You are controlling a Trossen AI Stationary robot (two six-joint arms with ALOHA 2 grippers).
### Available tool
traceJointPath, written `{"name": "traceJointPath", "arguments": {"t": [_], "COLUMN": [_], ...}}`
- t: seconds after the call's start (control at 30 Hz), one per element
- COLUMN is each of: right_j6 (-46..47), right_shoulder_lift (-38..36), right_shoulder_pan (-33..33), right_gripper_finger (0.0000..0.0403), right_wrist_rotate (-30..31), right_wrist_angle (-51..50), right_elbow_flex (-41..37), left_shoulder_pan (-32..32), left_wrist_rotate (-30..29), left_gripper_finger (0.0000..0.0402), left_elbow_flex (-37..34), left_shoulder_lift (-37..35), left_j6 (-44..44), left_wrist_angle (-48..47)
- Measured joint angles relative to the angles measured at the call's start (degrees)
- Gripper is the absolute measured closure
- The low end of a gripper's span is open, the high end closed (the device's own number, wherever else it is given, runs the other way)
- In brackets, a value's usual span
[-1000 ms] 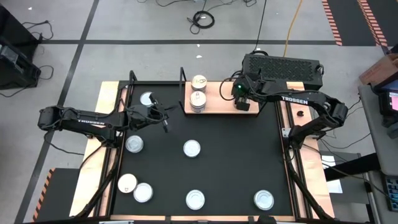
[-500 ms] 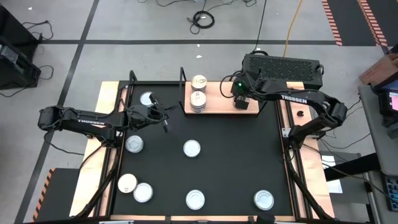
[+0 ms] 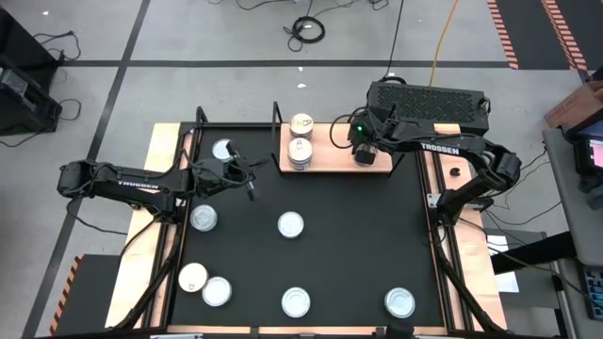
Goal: Stack canned seafood by type on shelf
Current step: Stack the blue pink tuna can on top of the other blue pink tuna can on the shelf
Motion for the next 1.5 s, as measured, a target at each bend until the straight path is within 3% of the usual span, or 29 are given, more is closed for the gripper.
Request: {"name": "traceJointPath", "arguments": {"t": [0.53, 1.2, 1.5], "right_j6": [-0.01, 1.08, 7.32], "right_shoulder_lift": [-1.99, -2.05, -2.1], "right_shoulder_pan": [0.55, 0.95, 6.67], "right_gripper_finger": [0.0386, 0.0275, 0.0239], "right_wrist_rotate": [-1.54, -0.55, -1.13], "right_wrist_angle": [-0.68, -0.04, -9.91], "right_elbow_flex": [-0.22, -0.04, 10.92], "left_shoulder_pan": [0.0, 0.0, -0.31], "left_wrist_rotate": [0.0, -0.01, 1.35], "left_gripper_finger": [0.0402, 0.0402, 0.0402], "left_elbow_flex": [0.0, 0.0, 0.0], "left_shoulder_lift": [0.0, 0.0, 0.0], "left_j6": [0.35, 0.42, -0.04], "left_wrist_angle": [0.32, 0.39, 0.39]}}
